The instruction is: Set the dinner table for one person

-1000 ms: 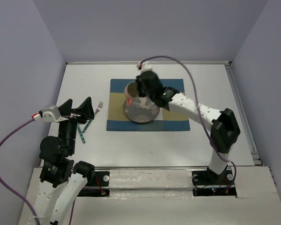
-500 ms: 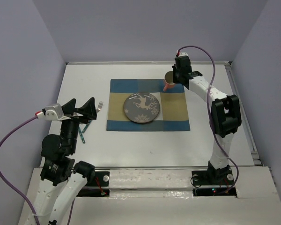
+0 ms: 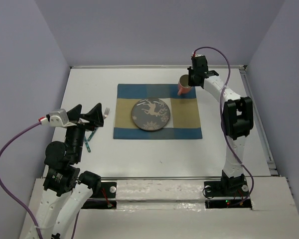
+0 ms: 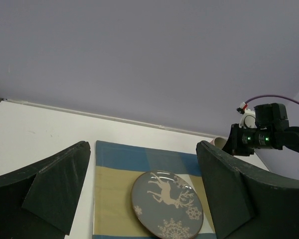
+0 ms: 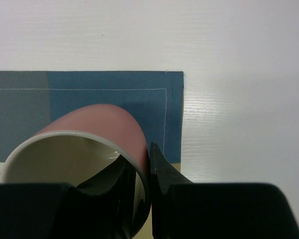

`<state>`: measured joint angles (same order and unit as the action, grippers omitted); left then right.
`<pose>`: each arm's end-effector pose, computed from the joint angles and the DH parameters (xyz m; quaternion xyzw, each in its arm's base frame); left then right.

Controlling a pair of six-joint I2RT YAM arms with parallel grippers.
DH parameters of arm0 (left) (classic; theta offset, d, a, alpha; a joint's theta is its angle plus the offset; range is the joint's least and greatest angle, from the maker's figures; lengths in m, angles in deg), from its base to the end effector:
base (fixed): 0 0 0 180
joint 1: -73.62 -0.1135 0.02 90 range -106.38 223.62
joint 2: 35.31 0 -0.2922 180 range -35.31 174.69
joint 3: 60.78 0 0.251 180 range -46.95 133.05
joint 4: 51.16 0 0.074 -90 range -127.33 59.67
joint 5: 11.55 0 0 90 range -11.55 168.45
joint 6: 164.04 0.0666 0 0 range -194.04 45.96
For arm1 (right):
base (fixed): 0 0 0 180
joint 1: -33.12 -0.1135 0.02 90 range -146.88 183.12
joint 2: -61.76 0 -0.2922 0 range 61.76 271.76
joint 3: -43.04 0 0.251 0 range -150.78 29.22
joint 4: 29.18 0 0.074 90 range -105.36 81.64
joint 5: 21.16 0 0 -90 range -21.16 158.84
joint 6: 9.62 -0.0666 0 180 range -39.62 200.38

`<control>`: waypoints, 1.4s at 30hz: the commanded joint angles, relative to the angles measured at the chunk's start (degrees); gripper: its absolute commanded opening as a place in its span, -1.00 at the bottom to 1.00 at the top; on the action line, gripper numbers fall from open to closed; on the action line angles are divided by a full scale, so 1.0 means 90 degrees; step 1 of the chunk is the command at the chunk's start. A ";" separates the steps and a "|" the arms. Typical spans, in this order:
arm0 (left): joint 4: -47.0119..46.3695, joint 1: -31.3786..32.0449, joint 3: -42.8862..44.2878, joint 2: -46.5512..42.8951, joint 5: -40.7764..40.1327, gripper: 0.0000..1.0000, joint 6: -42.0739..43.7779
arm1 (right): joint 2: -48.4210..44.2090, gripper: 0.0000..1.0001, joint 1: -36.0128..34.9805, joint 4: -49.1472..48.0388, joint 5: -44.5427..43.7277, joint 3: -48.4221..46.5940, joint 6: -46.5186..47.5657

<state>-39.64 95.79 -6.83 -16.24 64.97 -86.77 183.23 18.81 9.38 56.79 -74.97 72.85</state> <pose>0.0773 -0.0147 0.4075 -0.0528 0.5517 -0.1873 0.8110 0.5136 0.1166 0.2544 -0.0111 0.9095 -0.0176 0.4152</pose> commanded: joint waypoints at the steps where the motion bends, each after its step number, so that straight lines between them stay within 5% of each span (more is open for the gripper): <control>1: -0.0310 0.0046 0.0044 0.0088 0.0071 0.98 -0.0001 | -0.0157 -1.00 0.0066 -0.0150 0.0226 -0.0417 -0.0072; 14: -0.0300 0.0036 0.0035 0.0117 0.0032 0.98 -0.0011 | 0.0302 -0.97 0.0242 0.0045 0.0324 -0.0661 -0.0130; 25: -0.0222 -0.0012 0.0054 0.0254 -0.0173 0.98 -0.0050 | 0.0410 -0.02 0.0359 0.0318 0.0382 -0.1099 -0.0199; 34: 0.0129 -0.0081 0.0152 0.0898 -0.0631 0.98 -0.0313 | -0.0360 0.13 0.0359 0.0387 0.0831 -0.0945 -0.0491; 38: 0.0849 -0.0071 0.0581 0.1639 -0.0845 0.98 -0.0324 | -0.1947 0.15 0.0291 -0.0450 0.1281 0.0351 -0.1172; 42: 0.1554 -0.0091 0.0864 0.2450 -0.1227 0.98 -0.0197 | -0.3669 0.15 -0.0138 -0.2246 0.1778 0.3066 -0.1789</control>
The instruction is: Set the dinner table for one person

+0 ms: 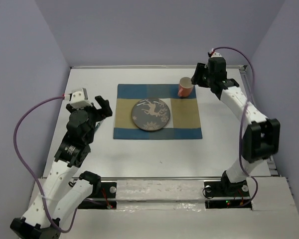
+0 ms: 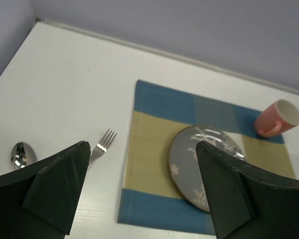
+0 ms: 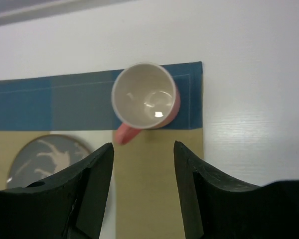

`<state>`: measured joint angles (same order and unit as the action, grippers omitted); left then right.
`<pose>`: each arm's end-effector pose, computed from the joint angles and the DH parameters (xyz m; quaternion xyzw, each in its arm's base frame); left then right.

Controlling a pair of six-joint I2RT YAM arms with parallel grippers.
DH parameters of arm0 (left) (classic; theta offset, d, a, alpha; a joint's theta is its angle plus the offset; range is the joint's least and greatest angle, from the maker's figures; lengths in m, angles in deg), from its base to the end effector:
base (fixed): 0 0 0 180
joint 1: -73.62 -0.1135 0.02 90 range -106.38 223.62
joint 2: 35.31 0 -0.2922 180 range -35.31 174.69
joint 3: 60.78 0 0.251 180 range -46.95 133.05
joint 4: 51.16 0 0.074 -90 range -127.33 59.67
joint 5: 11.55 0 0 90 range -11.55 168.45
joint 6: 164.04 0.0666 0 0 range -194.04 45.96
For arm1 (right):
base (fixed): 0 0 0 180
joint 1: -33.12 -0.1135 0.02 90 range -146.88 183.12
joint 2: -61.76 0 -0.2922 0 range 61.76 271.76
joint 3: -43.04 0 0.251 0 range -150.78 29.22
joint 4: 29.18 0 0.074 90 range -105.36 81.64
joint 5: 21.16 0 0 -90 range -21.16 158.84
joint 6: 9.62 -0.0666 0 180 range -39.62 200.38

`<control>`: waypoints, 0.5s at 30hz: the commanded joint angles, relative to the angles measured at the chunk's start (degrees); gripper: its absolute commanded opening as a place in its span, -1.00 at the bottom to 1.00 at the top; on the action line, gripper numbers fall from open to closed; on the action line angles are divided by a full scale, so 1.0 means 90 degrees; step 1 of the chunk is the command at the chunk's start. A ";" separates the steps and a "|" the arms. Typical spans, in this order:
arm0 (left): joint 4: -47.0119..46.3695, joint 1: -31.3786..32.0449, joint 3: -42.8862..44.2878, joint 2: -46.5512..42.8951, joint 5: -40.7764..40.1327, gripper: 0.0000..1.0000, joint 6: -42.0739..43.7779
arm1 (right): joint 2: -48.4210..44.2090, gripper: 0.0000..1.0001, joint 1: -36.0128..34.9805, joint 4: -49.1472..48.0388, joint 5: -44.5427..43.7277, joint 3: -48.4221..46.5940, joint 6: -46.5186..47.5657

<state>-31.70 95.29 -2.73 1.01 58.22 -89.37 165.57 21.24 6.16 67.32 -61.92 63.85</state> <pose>0.1517 -0.0355 0.3849 -0.0887 0.6881 -0.1098 0.7117 0.4476 0.0923 0.3233 0.0421 0.8827 0.1035 0.4565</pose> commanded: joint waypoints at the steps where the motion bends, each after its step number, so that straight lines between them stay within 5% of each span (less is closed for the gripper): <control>1: 0.0867 -0.0045 0.0427 0.0632 -0.0467 0.98 0.0083 | -0.2000 0.15 -0.0496 -0.2077 0.0647 0.1958 -0.1002; 11: 0.1123 -0.0806 0.0251 0.2291 -0.0546 0.97 0.0228 | -0.4666 0.12 -0.1151 -0.3064 0.0901 0.4898 -0.1433; 15: 0.1074 -0.1079 0.0388 0.3073 -0.0390 0.74 0.0317 | -0.5245 0.12 -0.1151 -0.3280 0.0979 0.5487 -0.1464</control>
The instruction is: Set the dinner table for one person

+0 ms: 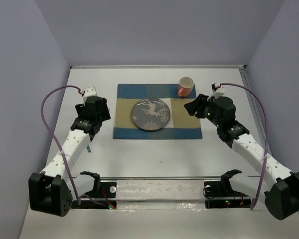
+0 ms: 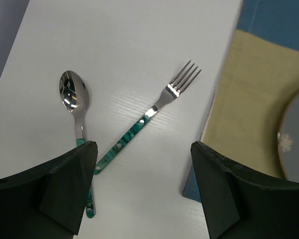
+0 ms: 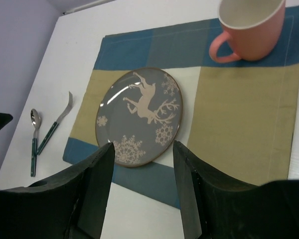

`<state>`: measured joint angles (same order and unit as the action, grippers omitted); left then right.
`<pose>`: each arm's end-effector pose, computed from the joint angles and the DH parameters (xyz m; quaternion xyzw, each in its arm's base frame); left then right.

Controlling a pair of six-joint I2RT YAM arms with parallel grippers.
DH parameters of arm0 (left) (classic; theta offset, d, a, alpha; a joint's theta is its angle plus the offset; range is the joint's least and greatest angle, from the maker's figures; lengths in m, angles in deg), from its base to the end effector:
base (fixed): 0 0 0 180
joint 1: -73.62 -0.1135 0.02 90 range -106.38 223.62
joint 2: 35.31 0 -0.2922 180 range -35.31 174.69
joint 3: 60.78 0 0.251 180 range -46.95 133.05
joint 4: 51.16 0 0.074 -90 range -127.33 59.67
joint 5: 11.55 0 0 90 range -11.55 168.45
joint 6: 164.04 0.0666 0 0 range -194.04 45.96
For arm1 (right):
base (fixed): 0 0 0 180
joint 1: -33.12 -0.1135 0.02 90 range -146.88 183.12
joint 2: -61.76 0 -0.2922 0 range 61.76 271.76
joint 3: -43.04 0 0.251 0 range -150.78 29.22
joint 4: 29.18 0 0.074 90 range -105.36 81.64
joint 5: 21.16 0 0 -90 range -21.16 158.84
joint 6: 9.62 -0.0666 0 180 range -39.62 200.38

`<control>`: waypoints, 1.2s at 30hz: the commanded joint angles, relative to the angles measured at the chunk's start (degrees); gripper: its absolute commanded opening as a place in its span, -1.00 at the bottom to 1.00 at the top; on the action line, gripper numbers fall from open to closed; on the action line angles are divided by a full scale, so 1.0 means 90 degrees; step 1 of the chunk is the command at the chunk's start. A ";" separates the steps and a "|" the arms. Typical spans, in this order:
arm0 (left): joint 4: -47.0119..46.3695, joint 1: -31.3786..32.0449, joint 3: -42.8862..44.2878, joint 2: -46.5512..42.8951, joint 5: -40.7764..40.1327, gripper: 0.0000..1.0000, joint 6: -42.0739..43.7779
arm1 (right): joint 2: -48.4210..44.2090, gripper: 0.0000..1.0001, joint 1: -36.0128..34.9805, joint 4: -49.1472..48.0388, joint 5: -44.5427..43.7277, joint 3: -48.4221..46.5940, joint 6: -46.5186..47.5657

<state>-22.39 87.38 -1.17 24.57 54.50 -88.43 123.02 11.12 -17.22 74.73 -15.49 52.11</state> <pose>0.2418 -0.0314 0.2996 -0.1099 0.8425 0.0528 0.5248 0.2440 0.1059 0.3222 0.0119 0.7912 0.2960 0.5351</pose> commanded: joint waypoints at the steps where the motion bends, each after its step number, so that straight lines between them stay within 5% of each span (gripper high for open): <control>1: 0.0059 -0.0288 0.0332 0.0843 0.0140 0.68 0.0212 | -0.0556 0.12 -0.0026 -0.0623 0.0127 0.0348 -0.0121; 9: 0.0225 -0.0669 0.0841 0.2671 0.0736 0.33 0.0408 | -0.0995 0.12 -0.0026 -0.0554 0.0068 0.0544 0.0046; 31: 0.0450 -0.1265 0.1339 0.4294 0.1371 -0.01 0.0583 | -0.1084 0.11 -0.0026 -0.0486 0.0136 0.0505 0.0094; 34: 0.0430 -0.1275 0.1359 0.4372 0.1352 -0.43 0.0554 | -0.1064 0.11 -0.0026 -0.0495 0.0117 0.0514 0.0085; 36: 0.0420 -0.1275 0.1359 0.4334 0.1274 -0.93 0.0545 | -0.1054 0.11 -0.0026 -0.0495 0.0097 0.0524 0.0094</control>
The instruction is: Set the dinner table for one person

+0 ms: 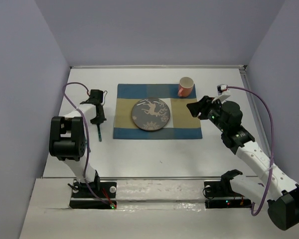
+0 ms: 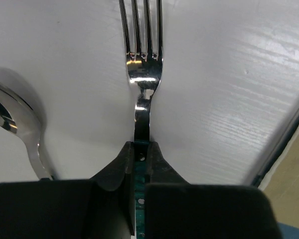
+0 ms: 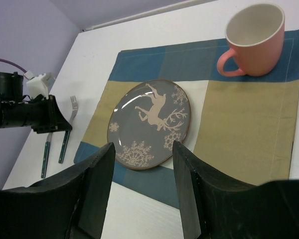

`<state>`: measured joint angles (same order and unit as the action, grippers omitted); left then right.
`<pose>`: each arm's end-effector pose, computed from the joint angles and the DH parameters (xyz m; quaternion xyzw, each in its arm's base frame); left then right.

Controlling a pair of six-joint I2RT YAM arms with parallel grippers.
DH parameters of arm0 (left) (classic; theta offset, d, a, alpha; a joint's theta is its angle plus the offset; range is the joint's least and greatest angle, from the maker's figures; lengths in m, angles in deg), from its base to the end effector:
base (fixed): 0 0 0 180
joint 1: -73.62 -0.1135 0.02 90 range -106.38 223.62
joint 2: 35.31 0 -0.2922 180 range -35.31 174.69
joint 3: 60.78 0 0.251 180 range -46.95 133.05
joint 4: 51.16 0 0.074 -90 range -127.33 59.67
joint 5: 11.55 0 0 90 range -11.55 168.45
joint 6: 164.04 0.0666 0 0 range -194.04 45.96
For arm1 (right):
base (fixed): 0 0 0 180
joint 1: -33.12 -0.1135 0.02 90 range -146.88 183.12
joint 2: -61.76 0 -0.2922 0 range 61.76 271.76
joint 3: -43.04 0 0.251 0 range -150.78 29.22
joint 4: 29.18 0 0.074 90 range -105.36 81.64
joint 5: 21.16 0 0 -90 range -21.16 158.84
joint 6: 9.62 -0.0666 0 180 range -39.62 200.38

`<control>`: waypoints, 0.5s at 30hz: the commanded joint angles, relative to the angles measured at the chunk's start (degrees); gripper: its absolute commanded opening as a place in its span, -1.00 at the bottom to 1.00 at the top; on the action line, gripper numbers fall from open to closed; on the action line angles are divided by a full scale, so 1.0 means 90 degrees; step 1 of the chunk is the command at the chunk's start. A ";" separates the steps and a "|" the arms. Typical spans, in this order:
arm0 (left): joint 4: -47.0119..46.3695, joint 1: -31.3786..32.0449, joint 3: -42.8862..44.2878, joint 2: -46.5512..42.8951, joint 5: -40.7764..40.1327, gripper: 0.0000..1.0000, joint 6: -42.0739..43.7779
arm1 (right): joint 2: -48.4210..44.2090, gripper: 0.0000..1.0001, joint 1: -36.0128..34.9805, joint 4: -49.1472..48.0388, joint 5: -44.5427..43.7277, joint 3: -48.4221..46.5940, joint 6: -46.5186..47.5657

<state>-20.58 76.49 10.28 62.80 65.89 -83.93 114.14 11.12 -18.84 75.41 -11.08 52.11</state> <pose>0.3595 -0.0035 0.1712 -0.0889 0.9509 0.0736 0.2870 0.2114 0.0936 0.3316 0.0041 0.7578 0.3159 0.5709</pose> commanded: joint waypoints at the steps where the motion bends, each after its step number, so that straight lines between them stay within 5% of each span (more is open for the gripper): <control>1: 0.0199 -0.0065 0.0076 0.0047 -0.0030 -1.00 0.0044 | -0.0068 0.11 -0.0026 -0.0316 0.0013 0.0034 0.0094; 10: 0.0092 0.0090 0.0134 -0.1397 -0.0314 -1.00 -0.0034 | 0.0234 0.10 -0.0026 -0.0432 0.0022 0.0082 0.0075; 15: 0.0404 0.0910 0.0934 -0.1361 -0.0060 -1.00 -0.0287 | 0.0478 0.10 -0.0026 -0.0540 0.0100 0.0092 0.0046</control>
<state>-18.43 79.22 12.03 50.97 64.08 -84.89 117.53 11.12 -19.96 75.43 -10.66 52.09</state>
